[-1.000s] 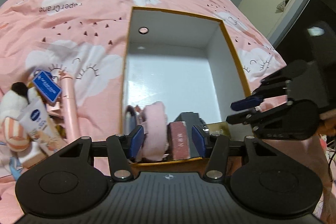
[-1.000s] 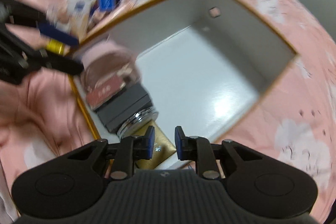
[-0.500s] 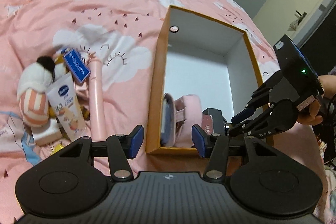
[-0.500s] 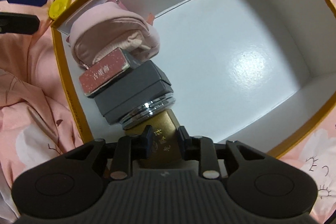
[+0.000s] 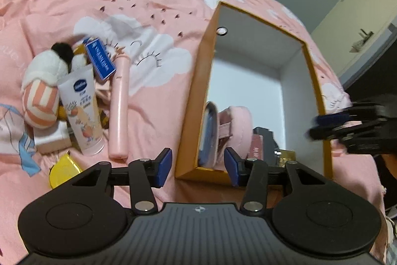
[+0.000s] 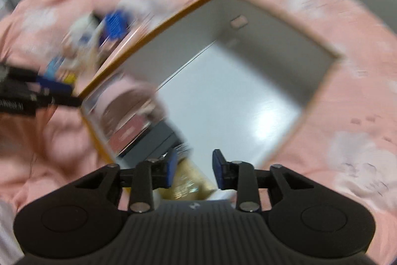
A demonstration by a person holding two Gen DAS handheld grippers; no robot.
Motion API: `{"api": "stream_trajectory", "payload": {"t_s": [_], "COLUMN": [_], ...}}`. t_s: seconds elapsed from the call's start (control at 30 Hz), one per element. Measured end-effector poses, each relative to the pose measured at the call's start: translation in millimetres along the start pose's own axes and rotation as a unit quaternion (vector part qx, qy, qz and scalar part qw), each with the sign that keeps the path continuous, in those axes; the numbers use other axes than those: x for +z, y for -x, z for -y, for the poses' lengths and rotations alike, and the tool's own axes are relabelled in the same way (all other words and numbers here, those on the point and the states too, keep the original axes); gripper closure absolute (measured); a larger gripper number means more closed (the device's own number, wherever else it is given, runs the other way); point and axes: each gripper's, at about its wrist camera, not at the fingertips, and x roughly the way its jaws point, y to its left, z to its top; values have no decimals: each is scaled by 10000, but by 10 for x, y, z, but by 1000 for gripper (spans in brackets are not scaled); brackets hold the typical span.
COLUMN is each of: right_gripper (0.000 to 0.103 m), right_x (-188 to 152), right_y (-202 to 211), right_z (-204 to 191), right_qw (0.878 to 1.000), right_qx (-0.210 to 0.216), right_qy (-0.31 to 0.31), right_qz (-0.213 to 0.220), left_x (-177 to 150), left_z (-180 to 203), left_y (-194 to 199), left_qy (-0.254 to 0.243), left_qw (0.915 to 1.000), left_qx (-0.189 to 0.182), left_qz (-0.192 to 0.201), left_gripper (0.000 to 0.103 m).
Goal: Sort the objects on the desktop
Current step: 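Withdraw both tools from the orange box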
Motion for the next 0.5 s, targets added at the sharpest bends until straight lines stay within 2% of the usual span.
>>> {"api": "stream_trajectory", "payload": {"t_s": [0.1, 0.17, 0.23, 0.33, 0.5], "right_gripper": [67, 67, 67, 67, 71], "right_x": [-191, -316, -353, -447, -493], "right_y": [133, 160, 138, 25, -118], "right_z": [92, 188, 267, 292, 261], "right_qw": [9962, 9908, 9845, 9769, 9687], "right_qx": [-576, -733, -734, -617, -425], "right_qy": [-505, -1015, -1515, -1998, -2406], "right_qz": [406, 511, 485, 446, 441], "left_x": [-25, -46, -67, -72, -69], "left_z": [33, 43, 43, 33, 55], "left_y": [-19, -25, -39, -49, -61], "left_qy": [-33, -6, 28, 121, 181], "left_qw": [9999, 9999, 9999, 9999, 9998], "left_qx": [101, 107, 150, 86, 62], "left_qz": [16, -6, 11, 34, 36], "left_gripper": [56, 61, 61, 67, 77]}}
